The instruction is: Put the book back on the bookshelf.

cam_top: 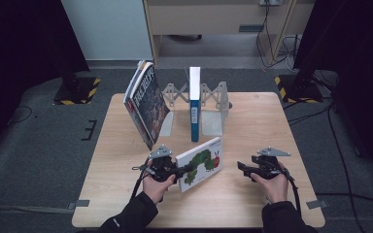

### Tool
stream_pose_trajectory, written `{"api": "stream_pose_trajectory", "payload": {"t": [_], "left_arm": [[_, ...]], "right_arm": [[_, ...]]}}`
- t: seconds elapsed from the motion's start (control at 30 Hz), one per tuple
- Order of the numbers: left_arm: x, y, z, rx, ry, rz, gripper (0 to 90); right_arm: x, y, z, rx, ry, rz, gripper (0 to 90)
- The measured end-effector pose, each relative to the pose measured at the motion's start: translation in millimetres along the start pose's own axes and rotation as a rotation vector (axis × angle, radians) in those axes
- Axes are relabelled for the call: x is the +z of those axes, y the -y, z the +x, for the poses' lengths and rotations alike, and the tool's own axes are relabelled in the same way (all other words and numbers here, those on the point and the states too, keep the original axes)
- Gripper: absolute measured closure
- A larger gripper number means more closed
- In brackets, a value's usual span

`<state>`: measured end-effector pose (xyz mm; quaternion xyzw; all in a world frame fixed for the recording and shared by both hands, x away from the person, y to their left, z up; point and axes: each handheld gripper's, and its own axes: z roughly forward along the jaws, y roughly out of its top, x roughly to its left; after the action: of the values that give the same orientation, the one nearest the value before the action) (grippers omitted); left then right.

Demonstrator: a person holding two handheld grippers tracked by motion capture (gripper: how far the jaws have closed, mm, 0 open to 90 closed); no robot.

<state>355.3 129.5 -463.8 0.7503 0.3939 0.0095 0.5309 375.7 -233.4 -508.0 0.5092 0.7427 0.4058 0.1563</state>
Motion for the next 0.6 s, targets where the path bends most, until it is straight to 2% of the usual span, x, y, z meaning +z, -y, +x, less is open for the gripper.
{"api": "stream_pose_trajectory", "payload": {"t": [0.1, 0.3, 0.4, 0.53, 0.6], "left_arm": [[-4.5, -4.1, -0.1, -0.001, -0.009, -0.018, 74.5], [-10.9, -13.3, -0.1, -0.008, -0.030, -0.060, 74.5], [-10.5, -17.9, -0.3, -0.004, -0.036, -0.065, 74.5], [-10.2, -25.0, -2.3, 0.009, -0.042, -0.077, 74.5], [-11.2, -28.4, -3.2, 0.012, -0.042, -0.085, 74.5]], "right_arm": [[1.9, 3.4, -8.9, -0.009, 0.039, 0.048, 24.6], [4.6, 6.4, -19.7, -0.019, 0.089, 0.095, 21.5], [5.8, 7.4, -21.2, -0.017, 0.101, 0.106, 20.5], [9.2, 11.5, -24.1, -0.032, 0.113, 0.151, 17.0], [9.5, 12.4, -24.3, -0.038, 0.118, 0.150, 16.4]]}}
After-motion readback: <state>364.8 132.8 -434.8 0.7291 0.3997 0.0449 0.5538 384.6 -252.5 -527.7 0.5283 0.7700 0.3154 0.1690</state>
